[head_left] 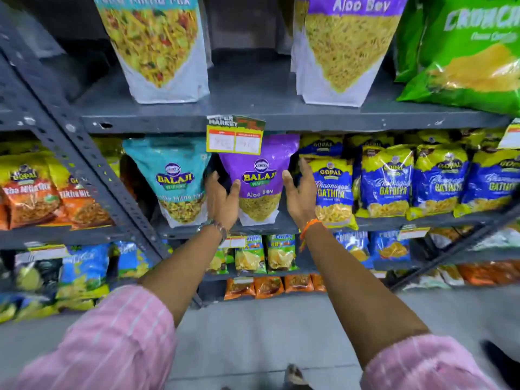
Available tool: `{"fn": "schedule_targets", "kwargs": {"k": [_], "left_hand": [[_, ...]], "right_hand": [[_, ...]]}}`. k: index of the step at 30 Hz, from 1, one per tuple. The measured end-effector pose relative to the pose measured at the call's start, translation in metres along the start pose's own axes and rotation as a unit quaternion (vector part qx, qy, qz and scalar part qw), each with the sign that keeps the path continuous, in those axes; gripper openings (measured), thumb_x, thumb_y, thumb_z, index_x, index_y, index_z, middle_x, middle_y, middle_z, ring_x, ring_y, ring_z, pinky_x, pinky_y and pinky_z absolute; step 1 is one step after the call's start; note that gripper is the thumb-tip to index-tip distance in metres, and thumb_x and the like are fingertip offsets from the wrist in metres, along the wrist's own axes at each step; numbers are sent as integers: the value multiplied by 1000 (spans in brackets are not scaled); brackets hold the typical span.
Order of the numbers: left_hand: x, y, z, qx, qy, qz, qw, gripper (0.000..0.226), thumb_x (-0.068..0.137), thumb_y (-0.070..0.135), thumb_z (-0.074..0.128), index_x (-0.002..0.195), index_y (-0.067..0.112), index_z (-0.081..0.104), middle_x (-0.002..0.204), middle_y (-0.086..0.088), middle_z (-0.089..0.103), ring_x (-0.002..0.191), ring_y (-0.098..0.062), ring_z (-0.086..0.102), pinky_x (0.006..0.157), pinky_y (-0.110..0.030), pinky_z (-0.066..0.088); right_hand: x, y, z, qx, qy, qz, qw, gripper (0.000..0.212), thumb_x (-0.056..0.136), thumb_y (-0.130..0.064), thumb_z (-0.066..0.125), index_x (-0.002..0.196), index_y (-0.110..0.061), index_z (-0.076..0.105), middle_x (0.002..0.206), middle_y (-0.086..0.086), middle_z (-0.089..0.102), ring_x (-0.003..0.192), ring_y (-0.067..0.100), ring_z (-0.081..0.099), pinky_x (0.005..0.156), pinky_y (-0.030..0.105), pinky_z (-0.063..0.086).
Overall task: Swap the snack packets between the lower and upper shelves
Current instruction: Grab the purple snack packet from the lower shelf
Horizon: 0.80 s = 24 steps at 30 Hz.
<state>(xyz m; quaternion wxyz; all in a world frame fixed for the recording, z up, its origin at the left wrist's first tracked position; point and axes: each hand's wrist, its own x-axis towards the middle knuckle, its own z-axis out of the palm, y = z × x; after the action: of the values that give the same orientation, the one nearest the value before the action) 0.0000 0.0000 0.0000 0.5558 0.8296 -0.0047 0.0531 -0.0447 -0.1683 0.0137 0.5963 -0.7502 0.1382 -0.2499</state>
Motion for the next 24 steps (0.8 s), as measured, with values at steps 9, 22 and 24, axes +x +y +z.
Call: {"fn": "schedule_targets", "kwargs": {"k": [9, 22, 24], "left_hand": [[10, -2, 18, -74, -57, 4, 996, 36, 102, 29, 58, 132, 13, 48, 111, 11, 64, 96, 3, 62, 99, -40, 54], [-42, -18, -6, -4, -17, 65, 998, 44, 95, 45, 61, 107, 3, 64, 99, -11, 77, 86, -29, 74, 73, -52, 61], [-59, -21, -14, -5, -13, 75, 997, 59, 90, 61, 59, 105, 5, 66, 96, -12, 78, 82, -29, 76, 67, -52, 62]], "right_hand": [[27, 27, 13, 27, -95, 81, 992, 42, 94, -22, 69, 127, -1, 55, 117, 7, 71, 107, 19, 68, 96, 38, 55], [-19, 23, -11, 0, -102, 39, 994, 37, 92, -8, 70, 125, 4, 56, 109, 4, 68, 88, -18, 67, 68, 6, 55], [-36, 18, -20, 4, -107, 46, 993, 37, 93, -7, 69, 125, 5, 56, 109, 5, 69, 88, -16, 68, 69, 7, 55]]}}
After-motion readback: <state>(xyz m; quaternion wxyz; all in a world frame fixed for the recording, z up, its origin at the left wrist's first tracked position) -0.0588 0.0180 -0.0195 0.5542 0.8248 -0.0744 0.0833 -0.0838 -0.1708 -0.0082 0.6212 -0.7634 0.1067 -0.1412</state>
